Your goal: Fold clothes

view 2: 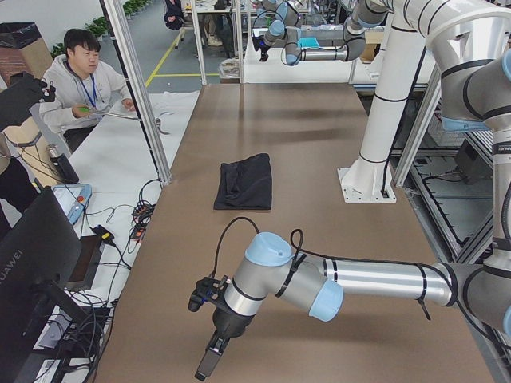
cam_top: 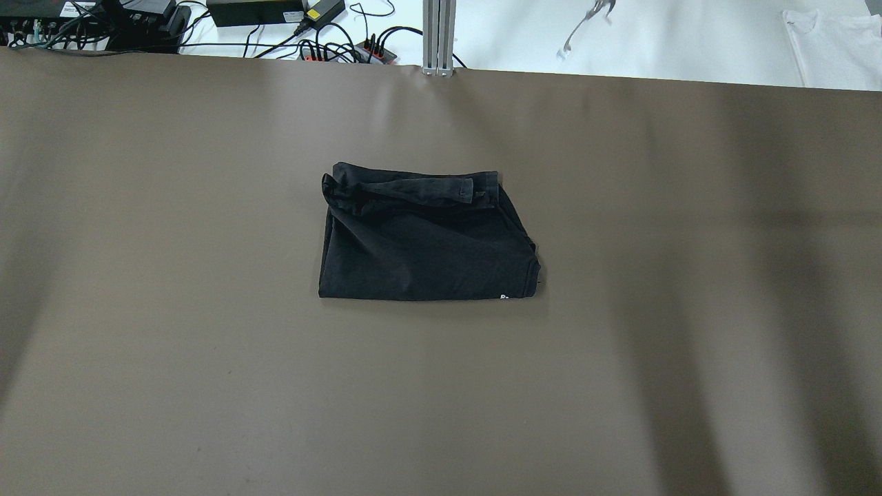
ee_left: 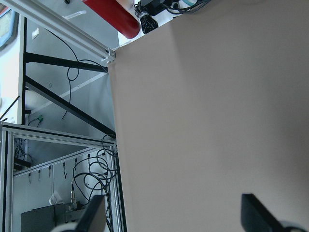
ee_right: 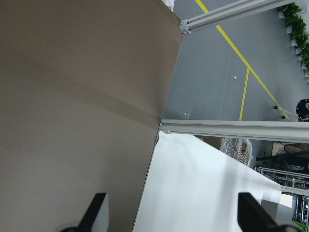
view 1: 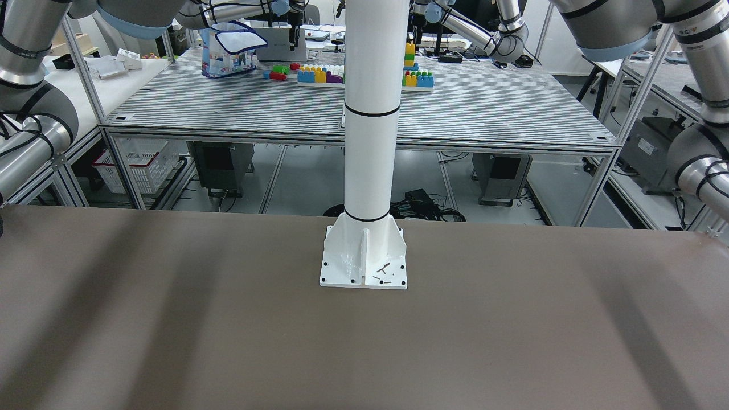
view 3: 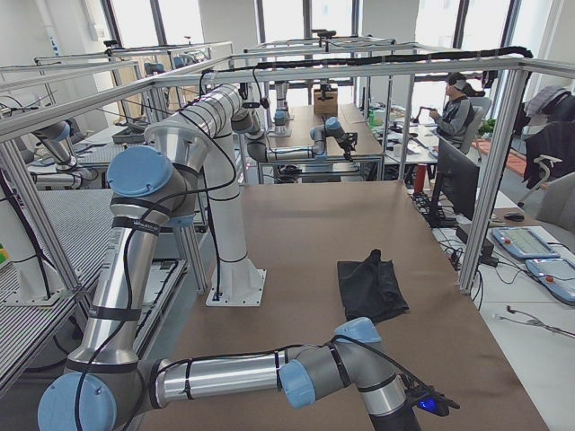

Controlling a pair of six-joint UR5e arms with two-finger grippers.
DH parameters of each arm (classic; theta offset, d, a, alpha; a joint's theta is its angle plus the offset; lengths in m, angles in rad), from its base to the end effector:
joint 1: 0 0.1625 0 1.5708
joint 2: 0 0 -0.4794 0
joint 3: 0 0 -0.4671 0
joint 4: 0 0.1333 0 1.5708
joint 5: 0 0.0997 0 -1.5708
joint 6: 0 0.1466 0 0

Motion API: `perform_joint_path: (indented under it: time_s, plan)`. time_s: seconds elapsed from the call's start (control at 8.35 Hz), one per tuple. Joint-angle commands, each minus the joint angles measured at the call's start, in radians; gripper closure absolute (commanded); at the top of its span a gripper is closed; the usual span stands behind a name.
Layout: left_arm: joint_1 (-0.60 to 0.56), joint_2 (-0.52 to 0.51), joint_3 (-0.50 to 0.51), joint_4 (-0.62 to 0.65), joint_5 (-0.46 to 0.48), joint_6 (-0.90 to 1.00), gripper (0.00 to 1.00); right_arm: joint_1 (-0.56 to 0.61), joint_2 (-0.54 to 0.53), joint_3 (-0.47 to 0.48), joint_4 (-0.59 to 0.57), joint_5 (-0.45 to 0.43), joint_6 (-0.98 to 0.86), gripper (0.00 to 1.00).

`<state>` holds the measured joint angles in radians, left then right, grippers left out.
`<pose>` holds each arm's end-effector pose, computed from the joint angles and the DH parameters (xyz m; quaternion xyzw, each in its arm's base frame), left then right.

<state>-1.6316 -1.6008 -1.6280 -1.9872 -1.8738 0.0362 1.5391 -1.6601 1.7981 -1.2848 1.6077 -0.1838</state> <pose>-0.1280 -0.6279 0.6754 0.2531 0.1340 0.0258 0.9578 0.1097 -0.5748 0.6682 0.2111 -0.0020 -0.1090 0.9714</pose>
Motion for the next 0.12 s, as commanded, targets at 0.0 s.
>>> perform_joint_path:
  time_s: [0.0]
  plan:
    - [0.001, 0.022, -0.006, -0.012, 0.016, -0.007, 0.00, 0.001, -0.014, 0.010, 0.002, 0.009, 0.018, 0.06]
